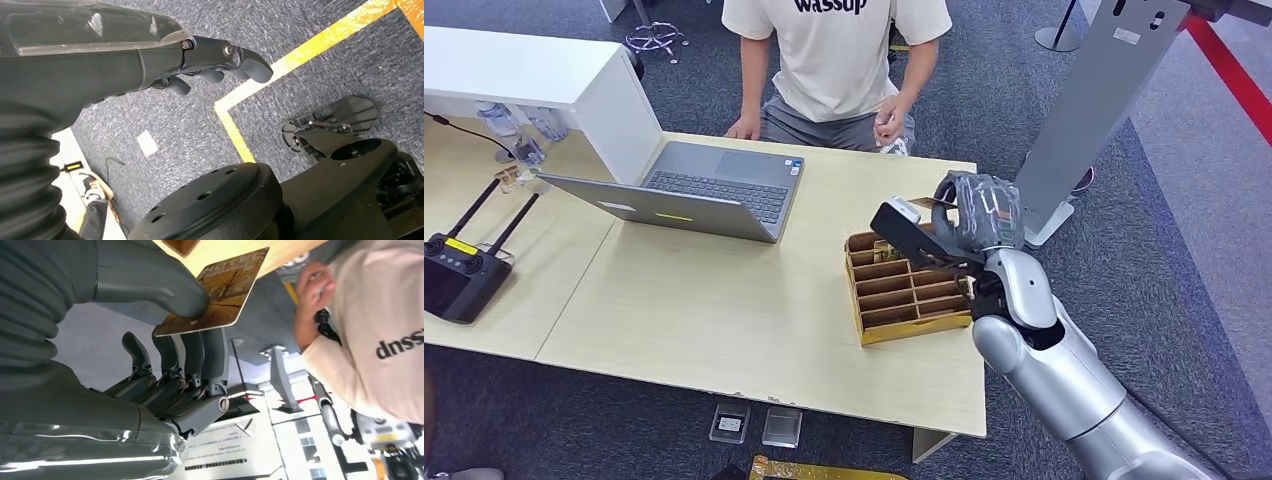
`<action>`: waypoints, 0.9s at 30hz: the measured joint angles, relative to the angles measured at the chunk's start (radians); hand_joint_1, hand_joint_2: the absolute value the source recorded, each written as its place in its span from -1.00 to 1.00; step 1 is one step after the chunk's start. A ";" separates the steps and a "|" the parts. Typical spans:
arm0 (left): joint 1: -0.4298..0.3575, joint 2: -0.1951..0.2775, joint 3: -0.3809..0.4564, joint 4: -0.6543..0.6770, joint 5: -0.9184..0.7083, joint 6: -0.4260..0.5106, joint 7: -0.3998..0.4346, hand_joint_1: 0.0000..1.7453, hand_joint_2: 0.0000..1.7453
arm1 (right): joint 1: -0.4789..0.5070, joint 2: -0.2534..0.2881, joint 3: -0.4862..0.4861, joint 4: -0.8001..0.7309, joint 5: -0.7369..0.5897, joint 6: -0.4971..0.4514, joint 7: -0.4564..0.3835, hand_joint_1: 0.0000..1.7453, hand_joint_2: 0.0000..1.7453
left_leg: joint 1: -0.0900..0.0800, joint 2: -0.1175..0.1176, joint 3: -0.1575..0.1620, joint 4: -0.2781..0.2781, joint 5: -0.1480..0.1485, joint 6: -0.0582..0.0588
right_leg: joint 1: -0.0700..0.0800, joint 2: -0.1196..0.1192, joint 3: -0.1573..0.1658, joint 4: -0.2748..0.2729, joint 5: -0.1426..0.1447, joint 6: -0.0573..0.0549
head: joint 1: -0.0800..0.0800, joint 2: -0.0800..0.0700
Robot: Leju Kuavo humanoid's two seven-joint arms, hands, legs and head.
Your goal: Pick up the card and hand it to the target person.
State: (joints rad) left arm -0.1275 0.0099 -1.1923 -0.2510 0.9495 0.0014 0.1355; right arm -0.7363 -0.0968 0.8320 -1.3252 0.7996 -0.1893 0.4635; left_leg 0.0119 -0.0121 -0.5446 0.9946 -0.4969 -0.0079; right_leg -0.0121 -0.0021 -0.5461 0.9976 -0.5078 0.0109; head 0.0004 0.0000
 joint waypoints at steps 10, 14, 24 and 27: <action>-0.005 0.000 0.000 0.000 -0.006 -0.014 0.003 -1.00 1.00 | 0.017 0.019 0.009 -0.010 0.047 -0.115 -0.149 0.58 1.00 | 0.000 0.000 0.000 0.000 0.000 0.000 | 0.000 0.000 0.000 0.000 0.000 0.000 | 0.000 0.000; -0.011 -0.002 0.000 0.000 -0.018 -0.026 0.005 -1.00 1.00 | 0.019 0.040 0.010 0.054 0.048 -0.226 -0.253 0.58 1.00 | 0.000 0.000 0.000 0.000 0.000 0.000 | 0.000 0.000 0.000 0.000 0.000 0.000 | 0.000 0.000; -0.022 -0.003 -0.003 0.000 -0.037 -0.046 0.004 -1.00 1.00 | 0.021 0.095 0.008 0.266 -0.022 -0.408 -0.460 0.58 1.00 | 0.000 0.000 0.000 0.000 0.000 0.000 | 0.000 0.000 0.000 0.000 0.000 0.000 | 0.000 0.000; -0.023 -0.003 -0.003 0.000 -0.039 -0.052 0.001 -1.00 1.00 | 0.022 0.107 0.008 0.312 -0.026 -0.413 -0.471 0.58 1.00 | 0.000 0.000 0.000 0.000 0.000 0.000 | 0.000 0.000 0.000 0.000 0.000 0.000 | 0.000 0.000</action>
State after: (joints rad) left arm -0.1506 0.0069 -1.1954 -0.2510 0.9102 -0.0506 0.1369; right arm -0.7143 0.0106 0.8398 -1.0132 0.7737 -0.6023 -0.0071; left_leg 0.0120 -0.0122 -0.5450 0.9946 -0.4969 -0.0079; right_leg -0.0121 -0.0024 -0.5460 0.9976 -0.5078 0.0109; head 0.0002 0.0000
